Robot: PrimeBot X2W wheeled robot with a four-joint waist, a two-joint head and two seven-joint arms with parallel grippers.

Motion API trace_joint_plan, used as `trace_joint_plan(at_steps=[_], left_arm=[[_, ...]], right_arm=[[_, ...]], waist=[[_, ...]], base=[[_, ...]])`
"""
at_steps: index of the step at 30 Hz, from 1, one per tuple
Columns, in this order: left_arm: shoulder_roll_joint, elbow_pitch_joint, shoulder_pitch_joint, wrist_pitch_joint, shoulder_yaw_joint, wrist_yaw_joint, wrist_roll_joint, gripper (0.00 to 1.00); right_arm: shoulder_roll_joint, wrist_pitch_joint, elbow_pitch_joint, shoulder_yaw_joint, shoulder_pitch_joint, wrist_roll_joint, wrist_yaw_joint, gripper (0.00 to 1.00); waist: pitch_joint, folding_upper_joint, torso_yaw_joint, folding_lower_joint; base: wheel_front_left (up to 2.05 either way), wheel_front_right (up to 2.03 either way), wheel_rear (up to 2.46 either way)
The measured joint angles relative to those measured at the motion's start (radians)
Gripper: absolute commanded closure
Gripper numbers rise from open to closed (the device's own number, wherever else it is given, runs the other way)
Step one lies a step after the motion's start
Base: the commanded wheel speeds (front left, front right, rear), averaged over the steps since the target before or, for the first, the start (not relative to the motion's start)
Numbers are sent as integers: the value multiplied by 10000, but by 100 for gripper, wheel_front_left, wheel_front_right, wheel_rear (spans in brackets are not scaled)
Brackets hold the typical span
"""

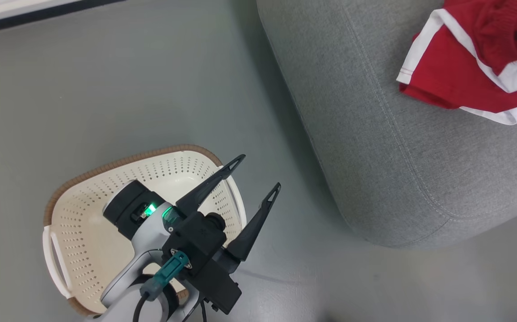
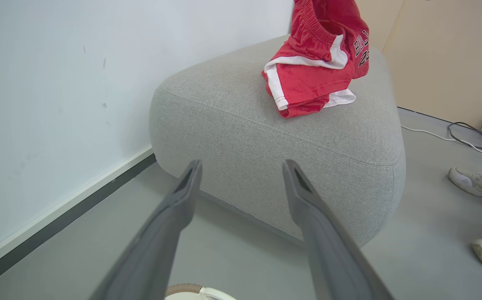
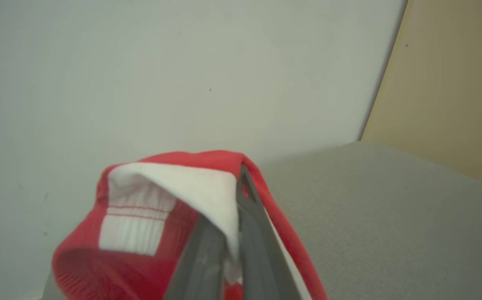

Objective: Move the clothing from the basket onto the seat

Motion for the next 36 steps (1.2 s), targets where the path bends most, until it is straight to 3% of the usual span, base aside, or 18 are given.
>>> trace_joint_plan(at_steps=[11,12,13,14,15,36], left_arm=[[46,-4,-356,58,-61,-63,10,0],[44,6,-375,58,-54,-63,10,0],[46,17,-378,56,-54,-65,10,0],[46,65,-384,56,-56,-67,10,0],[48,104,-391,56,-54,-86,8,0],[-242,1003,-378,-629,-29,-90,-245,0]], right_arm=[[382,2,1001,-67,130,188,176,100],[431,0,1055,-71,118,186,176,89],[460,0,1124,-73,96,186,176,57],[477,0,1183,-75,92,186,176,35],[479,0,1216,-79,90,186,176,0],[773,2,949,180,776,-407,353,0]], waist=[[548,-2,70,0],[572,-2,82,0],[586,-2,93,0],[590,-1,103,0],[585,-1,113,0],[-404,-2,129,-2]], base=[[0,0,0],[0,0,0],[0,0,0],[0,0,0],[0,0,0],[0,0,0]])
